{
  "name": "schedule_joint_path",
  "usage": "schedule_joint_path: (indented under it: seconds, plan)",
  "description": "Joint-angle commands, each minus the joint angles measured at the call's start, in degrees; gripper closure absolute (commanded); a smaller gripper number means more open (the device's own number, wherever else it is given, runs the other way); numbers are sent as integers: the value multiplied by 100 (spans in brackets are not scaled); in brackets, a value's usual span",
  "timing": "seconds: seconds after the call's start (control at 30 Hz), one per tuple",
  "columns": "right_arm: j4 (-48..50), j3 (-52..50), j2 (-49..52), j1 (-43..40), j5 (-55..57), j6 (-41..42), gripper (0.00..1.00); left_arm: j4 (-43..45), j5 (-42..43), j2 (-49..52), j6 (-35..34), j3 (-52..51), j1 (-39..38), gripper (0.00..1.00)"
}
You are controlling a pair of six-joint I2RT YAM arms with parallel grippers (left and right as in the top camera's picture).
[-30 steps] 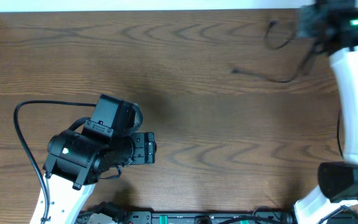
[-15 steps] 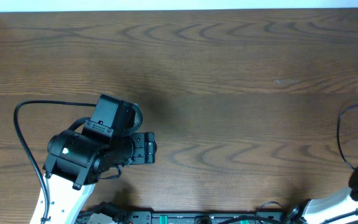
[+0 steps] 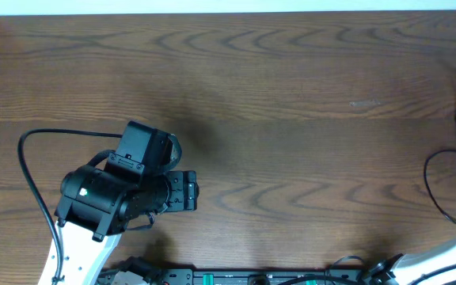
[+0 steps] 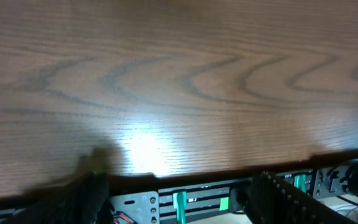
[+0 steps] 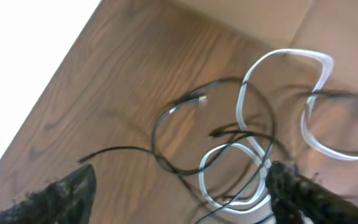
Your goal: Untangle cables
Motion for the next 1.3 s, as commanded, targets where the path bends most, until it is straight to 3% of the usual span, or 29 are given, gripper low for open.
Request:
schedule_joint_path:
  seconds: [0.0,0.27,0.47,0.57,0.87,1.03,1.27]
  plan:
    - [-7,-7,140,-48,-994,63,15,-24,0,4,76,83,-2,21]
    - [-332,-4,127,299,-2341,-83,27,0,-4,4,81,83,-2,20]
    - [-1161,-4,127,1047,-2079,-708,31,140,-66,7,101,83,-2,20]
    - [-1473,-4,127,1528,-1790,-964,43,293,-63,4,98,83,-2,20]
    - [-2074,-4,26,3051,-1720,-2028,27,435,-48,-105,98,85,-2,22]
    - [-2599,-4,-179,3899,-1491,-2262,36,518,-48,-317,94,85,-2,22]
    - [-3047,-4,-562,4911,-1471,-2347,39,535,-70,-813,94,85,-2,22]
